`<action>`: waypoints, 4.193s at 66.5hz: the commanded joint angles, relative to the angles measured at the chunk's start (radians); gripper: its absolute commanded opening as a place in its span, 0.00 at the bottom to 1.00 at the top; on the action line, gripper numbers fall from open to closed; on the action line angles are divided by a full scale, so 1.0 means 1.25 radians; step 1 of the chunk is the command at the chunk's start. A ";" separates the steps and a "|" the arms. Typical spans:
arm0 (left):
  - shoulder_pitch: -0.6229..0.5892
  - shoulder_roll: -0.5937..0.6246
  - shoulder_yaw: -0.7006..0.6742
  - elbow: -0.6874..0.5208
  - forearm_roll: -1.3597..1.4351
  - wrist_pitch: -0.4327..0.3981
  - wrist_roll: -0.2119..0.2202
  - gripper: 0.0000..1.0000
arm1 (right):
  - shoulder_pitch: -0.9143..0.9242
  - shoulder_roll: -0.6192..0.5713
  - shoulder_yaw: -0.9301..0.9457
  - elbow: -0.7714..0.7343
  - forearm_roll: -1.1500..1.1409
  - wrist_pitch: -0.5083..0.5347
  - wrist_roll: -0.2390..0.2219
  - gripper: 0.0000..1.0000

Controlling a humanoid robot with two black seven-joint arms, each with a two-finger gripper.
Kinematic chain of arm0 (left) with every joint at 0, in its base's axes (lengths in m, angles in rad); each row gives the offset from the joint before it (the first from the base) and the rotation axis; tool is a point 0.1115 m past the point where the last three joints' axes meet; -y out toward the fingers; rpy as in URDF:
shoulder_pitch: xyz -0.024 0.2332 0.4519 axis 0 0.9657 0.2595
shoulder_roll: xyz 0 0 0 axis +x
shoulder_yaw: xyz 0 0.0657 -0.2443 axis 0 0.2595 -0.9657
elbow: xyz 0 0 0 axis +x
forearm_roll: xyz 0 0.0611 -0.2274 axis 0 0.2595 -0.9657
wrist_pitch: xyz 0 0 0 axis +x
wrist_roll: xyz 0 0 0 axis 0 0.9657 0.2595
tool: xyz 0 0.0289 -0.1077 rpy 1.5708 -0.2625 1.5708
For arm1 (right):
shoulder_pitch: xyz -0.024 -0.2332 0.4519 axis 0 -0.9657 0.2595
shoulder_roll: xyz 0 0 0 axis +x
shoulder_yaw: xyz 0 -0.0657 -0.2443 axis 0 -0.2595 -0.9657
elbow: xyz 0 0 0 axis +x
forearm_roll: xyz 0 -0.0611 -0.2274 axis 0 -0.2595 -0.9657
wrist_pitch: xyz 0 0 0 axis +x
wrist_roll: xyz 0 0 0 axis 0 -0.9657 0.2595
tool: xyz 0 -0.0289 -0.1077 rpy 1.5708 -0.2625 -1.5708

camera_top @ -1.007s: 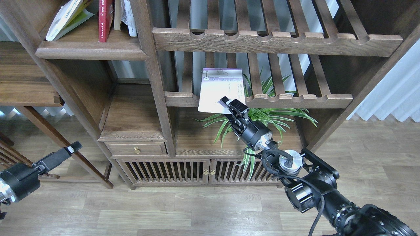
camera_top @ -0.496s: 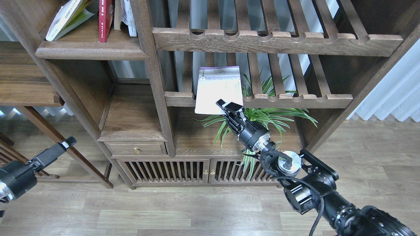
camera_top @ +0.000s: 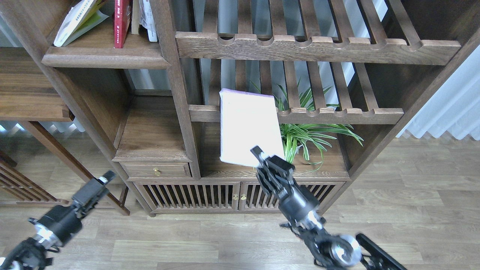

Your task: Organize books on shelf

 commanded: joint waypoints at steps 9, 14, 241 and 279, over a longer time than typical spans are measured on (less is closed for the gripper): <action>0.007 -0.113 0.012 0.035 -0.099 0.000 0.000 1.00 | -0.064 -0.003 -0.054 -0.008 -0.007 0.001 -0.018 0.10; 0.007 -0.113 0.040 0.035 -0.147 0.000 0.000 1.00 | -0.066 -0.001 -0.069 -0.008 -0.009 0.001 -0.018 0.11; -0.086 0.181 0.542 -0.093 -0.405 0.000 0.000 0.02 | 0.053 0.026 -0.207 -0.092 -0.038 0.001 -0.196 0.16; -0.083 0.193 0.480 -0.095 -0.347 0.000 0.000 0.00 | 0.065 -0.003 -0.142 -0.097 -0.102 0.001 -0.191 1.00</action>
